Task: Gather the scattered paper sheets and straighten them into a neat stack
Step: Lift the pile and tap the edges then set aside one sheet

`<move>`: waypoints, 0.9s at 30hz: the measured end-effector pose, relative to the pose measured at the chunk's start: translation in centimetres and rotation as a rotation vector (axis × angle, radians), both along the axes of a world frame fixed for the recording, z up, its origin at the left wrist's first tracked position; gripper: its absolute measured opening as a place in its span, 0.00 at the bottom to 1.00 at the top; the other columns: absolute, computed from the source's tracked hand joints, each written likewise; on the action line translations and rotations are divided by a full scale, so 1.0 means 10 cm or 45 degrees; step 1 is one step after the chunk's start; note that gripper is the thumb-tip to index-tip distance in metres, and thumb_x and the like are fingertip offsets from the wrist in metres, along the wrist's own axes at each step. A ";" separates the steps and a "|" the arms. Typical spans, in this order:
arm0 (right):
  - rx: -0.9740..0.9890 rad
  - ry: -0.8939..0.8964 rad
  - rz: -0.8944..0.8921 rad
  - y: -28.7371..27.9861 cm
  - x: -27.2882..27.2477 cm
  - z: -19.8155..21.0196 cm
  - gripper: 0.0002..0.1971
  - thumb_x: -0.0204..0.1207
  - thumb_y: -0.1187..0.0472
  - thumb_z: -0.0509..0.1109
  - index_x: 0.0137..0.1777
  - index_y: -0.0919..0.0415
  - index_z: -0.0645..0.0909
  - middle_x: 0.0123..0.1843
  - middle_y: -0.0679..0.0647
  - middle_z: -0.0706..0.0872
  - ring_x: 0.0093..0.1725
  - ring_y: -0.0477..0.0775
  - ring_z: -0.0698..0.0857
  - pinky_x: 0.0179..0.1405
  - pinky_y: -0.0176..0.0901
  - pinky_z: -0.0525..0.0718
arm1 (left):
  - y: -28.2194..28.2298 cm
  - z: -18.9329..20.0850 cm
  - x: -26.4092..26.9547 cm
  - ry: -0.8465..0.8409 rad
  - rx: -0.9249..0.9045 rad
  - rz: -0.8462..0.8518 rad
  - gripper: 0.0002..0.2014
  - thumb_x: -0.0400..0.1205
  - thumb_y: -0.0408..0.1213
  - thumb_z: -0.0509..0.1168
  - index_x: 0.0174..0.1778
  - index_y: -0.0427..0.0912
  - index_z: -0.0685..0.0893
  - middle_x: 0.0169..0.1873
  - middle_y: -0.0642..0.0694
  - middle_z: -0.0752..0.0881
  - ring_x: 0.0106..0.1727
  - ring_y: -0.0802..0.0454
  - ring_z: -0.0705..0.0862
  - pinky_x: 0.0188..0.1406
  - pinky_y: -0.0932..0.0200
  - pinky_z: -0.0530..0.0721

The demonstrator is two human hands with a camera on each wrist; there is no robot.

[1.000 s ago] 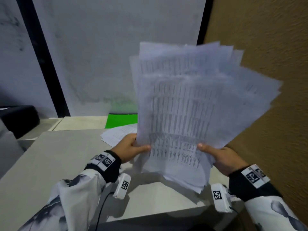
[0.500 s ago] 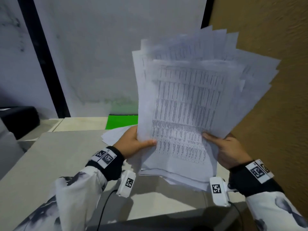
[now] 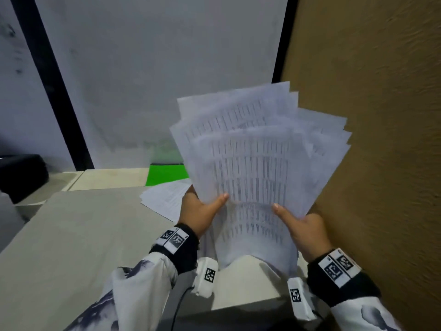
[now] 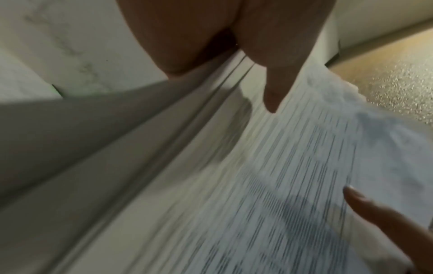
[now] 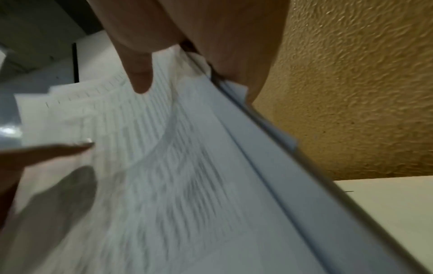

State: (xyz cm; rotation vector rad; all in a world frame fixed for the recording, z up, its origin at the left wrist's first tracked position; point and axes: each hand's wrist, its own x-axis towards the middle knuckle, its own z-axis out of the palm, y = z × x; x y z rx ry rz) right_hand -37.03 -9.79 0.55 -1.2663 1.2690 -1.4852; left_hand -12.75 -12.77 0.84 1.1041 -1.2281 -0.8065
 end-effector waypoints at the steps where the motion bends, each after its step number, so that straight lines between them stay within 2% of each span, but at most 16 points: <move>1: -0.041 -0.040 -0.032 0.02 -0.01 -0.02 0.40 0.49 0.34 0.87 0.57 0.59 0.90 0.51 0.45 0.96 0.54 0.48 0.94 0.51 0.43 0.92 | 0.01 0.03 0.00 0.065 -0.037 0.012 0.19 0.72 0.34 0.81 0.58 0.46 0.88 0.52 0.51 0.92 0.54 0.57 0.91 0.56 0.58 0.88; 4: -0.211 -0.172 -0.088 0.03 -0.06 0.13 0.14 0.67 0.60 0.83 0.52 0.57 0.89 0.48 0.45 0.96 0.52 0.50 0.95 0.45 0.37 0.91 | -0.01 0.22 -0.01 0.173 -0.112 0.001 0.25 0.68 0.34 0.83 0.60 0.36 0.87 0.50 0.50 0.92 0.51 0.58 0.92 0.49 0.63 0.89; 6: -0.275 -0.159 -0.066 0.01 -0.09 0.21 0.12 0.72 0.69 0.80 0.53 0.56 0.88 0.48 0.43 0.96 0.52 0.46 0.94 0.45 0.33 0.90 | -0.02 0.35 -0.03 0.177 -0.125 -0.045 0.21 0.67 0.34 0.83 0.54 0.43 0.88 0.45 0.55 0.93 0.50 0.59 0.92 0.48 0.63 0.89; 8: -0.234 -0.135 -0.030 0.00 -0.09 0.26 0.13 0.70 0.68 0.81 0.54 0.57 0.89 0.47 0.43 0.96 0.52 0.47 0.94 0.44 0.33 0.91 | -0.02 0.43 -0.06 0.110 -0.107 -0.103 0.15 0.67 0.34 0.84 0.45 0.52 0.89 0.41 0.60 0.93 0.49 0.60 0.92 0.51 0.58 0.90; 9: -0.222 -0.147 -0.023 0.00 -0.09 0.27 0.15 0.69 0.66 0.82 0.55 0.59 0.89 0.49 0.45 0.96 0.53 0.48 0.94 0.45 0.36 0.92 | -0.02 0.43 -0.05 0.101 -0.099 -0.119 0.14 0.67 0.35 0.84 0.43 0.52 0.90 0.41 0.60 0.94 0.49 0.58 0.92 0.53 0.53 0.90; 10: -0.242 -0.155 -0.032 -0.01 -0.12 0.27 0.18 0.68 0.65 0.82 0.58 0.62 0.88 0.52 0.49 0.96 0.54 0.51 0.94 0.47 0.39 0.92 | -0.02 0.45 -0.03 0.122 -0.109 -0.117 0.15 0.66 0.36 0.84 0.45 0.50 0.90 0.44 0.56 0.94 0.50 0.56 0.93 0.55 0.49 0.90; 12: -0.297 -0.187 -0.051 0.00 -0.17 0.33 0.23 0.67 0.65 0.81 0.63 0.68 0.86 0.56 0.57 0.95 0.56 0.57 0.94 0.49 0.43 0.93 | -0.04 0.49 0.03 0.201 -0.145 -0.077 0.23 0.62 0.38 0.85 0.53 0.42 0.89 0.48 0.49 0.94 0.52 0.51 0.93 0.56 0.44 0.90; 15: -0.346 -0.185 -0.007 0.03 -0.15 0.37 0.21 0.69 0.68 0.79 0.63 0.70 0.85 0.55 0.57 0.95 0.56 0.57 0.94 0.48 0.41 0.92 | 0.02 0.55 0.00 0.261 -0.179 -0.085 0.26 0.60 0.40 0.84 0.54 0.42 0.88 0.47 0.51 0.94 0.52 0.51 0.93 0.54 0.47 0.91; 18: -0.385 -0.193 -0.072 0.05 -0.07 0.41 0.20 0.71 0.71 0.80 0.64 0.68 0.85 0.56 0.59 0.94 0.56 0.55 0.94 0.50 0.43 0.93 | 0.06 0.60 -0.05 0.245 -0.217 -0.038 0.30 0.60 0.41 0.84 0.58 0.39 0.86 0.49 0.47 0.93 0.51 0.51 0.92 0.54 0.48 0.91; 21: -0.425 -0.224 -0.082 0.02 -0.05 0.54 0.23 0.70 0.70 0.81 0.66 0.70 0.84 0.57 0.58 0.94 0.56 0.54 0.94 0.50 0.42 0.93 | 0.05 0.75 -0.03 0.168 -0.281 0.035 0.26 0.62 0.40 0.86 0.54 0.49 0.85 0.50 0.48 0.92 0.51 0.54 0.92 0.54 0.50 0.91; 23: -0.466 -0.257 -0.072 -0.01 -0.09 0.60 0.28 0.67 0.69 0.81 0.68 0.72 0.81 0.61 0.60 0.92 0.59 0.55 0.93 0.54 0.45 0.93 | 0.03 0.84 0.01 0.134 -0.309 0.042 0.27 0.62 0.37 0.87 0.54 0.51 0.84 0.51 0.51 0.91 0.52 0.57 0.91 0.57 0.50 0.90; 25: -0.482 -0.263 -0.051 -0.02 -0.14 0.57 0.33 0.65 0.69 0.81 0.71 0.75 0.77 0.64 0.64 0.89 0.61 0.58 0.91 0.57 0.49 0.92 | 0.04 0.84 0.08 0.130 -0.310 0.015 0.34 0.59 0.37 0.88 0.60 0.46 0.83 0.55 0.50 0.90 0.57 0.57 0.90 0.60 0.48 0.89; 27: -0.423 -0.253 -0.016 0.02 -0.17 0.46 0.34 0.63 0.69 0.81 0.71 0.75 0.77 0.62 0.64 0.90 0.60 0.60 0.92 0.52 0.47 0.93 | 0.06 0.71 0.13 0.159 -0.267 -0.006 0.40 0.57 0.41 0.88 0.65 0.39 0.82 0.59 0.46 0.90 0.60 0.53 0.89 0.62 0.44 0.88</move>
